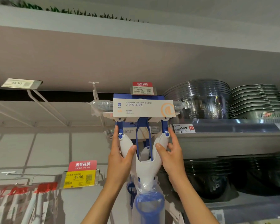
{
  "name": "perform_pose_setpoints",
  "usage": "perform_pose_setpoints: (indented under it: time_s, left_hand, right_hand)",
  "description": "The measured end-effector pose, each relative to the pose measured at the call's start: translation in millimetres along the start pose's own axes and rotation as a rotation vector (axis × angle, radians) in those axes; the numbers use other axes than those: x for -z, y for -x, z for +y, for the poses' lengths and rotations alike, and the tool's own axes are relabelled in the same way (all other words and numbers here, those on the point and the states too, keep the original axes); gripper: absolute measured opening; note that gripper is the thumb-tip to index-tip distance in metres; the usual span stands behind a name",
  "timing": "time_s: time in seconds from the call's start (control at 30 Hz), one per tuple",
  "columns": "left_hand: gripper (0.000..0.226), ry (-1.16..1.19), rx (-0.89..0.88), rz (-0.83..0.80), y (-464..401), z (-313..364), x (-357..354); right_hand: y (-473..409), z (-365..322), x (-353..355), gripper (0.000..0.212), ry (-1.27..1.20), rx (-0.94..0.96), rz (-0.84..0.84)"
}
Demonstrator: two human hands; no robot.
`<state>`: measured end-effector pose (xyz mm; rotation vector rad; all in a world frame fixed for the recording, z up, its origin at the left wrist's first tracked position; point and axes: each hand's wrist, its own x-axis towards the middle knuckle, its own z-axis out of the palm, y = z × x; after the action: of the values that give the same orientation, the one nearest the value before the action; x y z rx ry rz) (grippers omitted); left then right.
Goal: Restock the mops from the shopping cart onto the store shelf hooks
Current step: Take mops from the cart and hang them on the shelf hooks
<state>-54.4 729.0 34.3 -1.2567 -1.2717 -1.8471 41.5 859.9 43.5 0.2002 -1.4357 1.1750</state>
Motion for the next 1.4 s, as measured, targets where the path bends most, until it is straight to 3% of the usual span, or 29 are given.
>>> perform_pose_setpoints:
  time_s: [0.77,1.17,1.4]
  left_hand:
    - [0.079,0.018,0.116,0.056,-13,-20,-9]
    - [0.076,-0.013,0.165,0.051,-36,-73,-20]
    - [0.088,-0.013,0.194,0.038,-44,-109,-22]
  right_hand:
    - [-25,21,-13,0.069,0.101,-0.091,0.011]
    - [-50,64,-34,0.064,0.249,-0.132,0.076]
    - [-61,89,-47,0.064,0.295,-0.170,0.090]
